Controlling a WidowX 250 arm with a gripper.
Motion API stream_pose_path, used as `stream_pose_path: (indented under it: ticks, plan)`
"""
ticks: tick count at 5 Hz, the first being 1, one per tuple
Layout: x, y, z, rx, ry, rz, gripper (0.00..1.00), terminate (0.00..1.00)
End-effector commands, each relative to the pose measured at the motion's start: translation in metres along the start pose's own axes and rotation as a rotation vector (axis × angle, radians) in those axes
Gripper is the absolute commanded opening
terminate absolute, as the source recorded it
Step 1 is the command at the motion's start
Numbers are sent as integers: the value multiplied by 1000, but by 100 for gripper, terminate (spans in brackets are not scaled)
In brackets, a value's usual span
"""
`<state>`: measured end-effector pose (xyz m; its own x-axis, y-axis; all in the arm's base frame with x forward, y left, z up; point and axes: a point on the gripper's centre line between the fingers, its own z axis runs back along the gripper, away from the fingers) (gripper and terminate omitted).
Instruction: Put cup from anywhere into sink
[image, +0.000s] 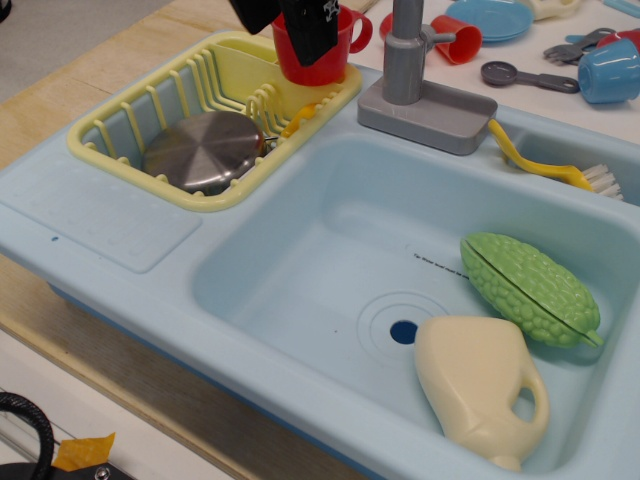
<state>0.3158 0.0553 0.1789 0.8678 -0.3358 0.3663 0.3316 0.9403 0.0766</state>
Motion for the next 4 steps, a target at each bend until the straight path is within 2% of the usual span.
stream_pose_path:
  ticks: [1,2,3,4]
  plan:
    - [25,11,5,-9,-70,-110,100,0]
    - [30,10,-2,-30,-74,-130,100,0]
    - [29,10,-14,-71,-46,-106,100,0]
    - [27,11,-26,-104,14,-74,100,0]
